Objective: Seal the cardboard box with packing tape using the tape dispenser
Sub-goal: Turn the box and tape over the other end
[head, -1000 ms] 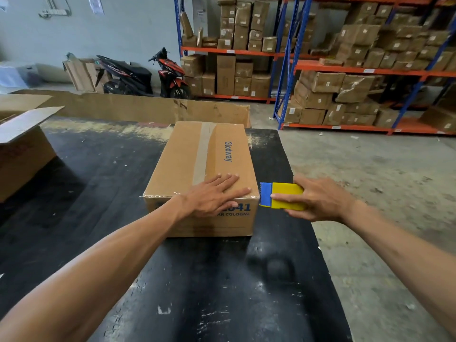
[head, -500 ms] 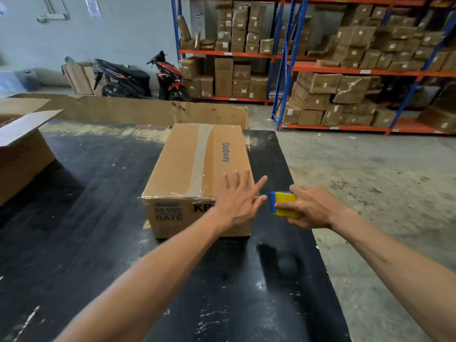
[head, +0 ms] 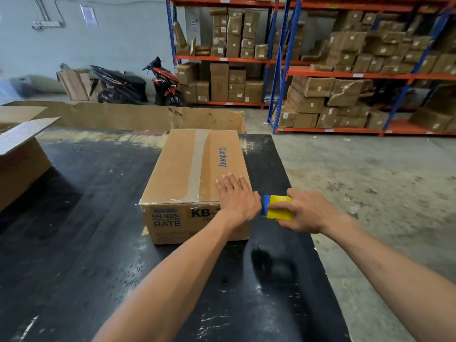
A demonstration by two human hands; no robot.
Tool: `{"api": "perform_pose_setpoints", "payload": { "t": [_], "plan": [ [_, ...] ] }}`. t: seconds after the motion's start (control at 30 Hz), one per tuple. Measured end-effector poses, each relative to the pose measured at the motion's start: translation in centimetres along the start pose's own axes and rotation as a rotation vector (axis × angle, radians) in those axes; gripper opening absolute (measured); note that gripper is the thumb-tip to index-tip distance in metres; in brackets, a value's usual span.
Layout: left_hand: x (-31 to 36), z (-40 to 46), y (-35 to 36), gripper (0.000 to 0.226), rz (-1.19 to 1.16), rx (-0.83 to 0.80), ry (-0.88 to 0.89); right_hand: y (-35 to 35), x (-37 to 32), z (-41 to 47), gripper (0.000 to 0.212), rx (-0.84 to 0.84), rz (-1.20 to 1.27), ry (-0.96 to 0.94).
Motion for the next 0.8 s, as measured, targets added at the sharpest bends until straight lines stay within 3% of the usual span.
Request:
{"api": "perform_pose_setpoints", "payload": {
  "t": [0.17,0.27,0.4,0.5,0.57,0.67,0.8],
  "plan": [
    [-5.2,-1.5,-1.5,0.069,0.108,-0.069,0.243,-0.3,-0.7,0.0,0.049,-0.066,0.128,0.084],
    [-10.6,-2.9,-3.8,0.077,0.017,-0.178,0.379,-0.4,-1.3,0.3,0.048,-0.096,0.197,0.093],
    [-15.5,-3.5,-6.1,0.089,0.008,-0.157,0.363,-0.6,-2.5,1.2,0.05,-0.092,0.29,0.066],
    [-14.6,-2.7,-5.1,0.091,0.092,-0.049,0.263,-0.8,-3.7,1.8,0.051,-0.084,0.376,0.053],
    [-12.9,-2.1,-4.1,0.085,0.13,-0.017,0.234,-0.5,-4.7,1.9,0.053,-0.098,0.47,0.05],
    [-11.5,-1.4,-3.3,0.068,0.219,-0.094,0.303,0.3,-6.2,1.6,0.051,-0.14,0.66,0.093],
    [-13.7,-0.4,-4.1,0.056,0.213,-0.178,0.415,1.9,-7.6,1.6,0.053,-0.232,0.872,0.146]
  ]
}}
Point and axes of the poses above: each hand's wrist, its own z-axis towards the middle knuckle, its own y-axis out of the palm, x = y × z, the point moved 2 cm from there along z, towards the middle knuckle
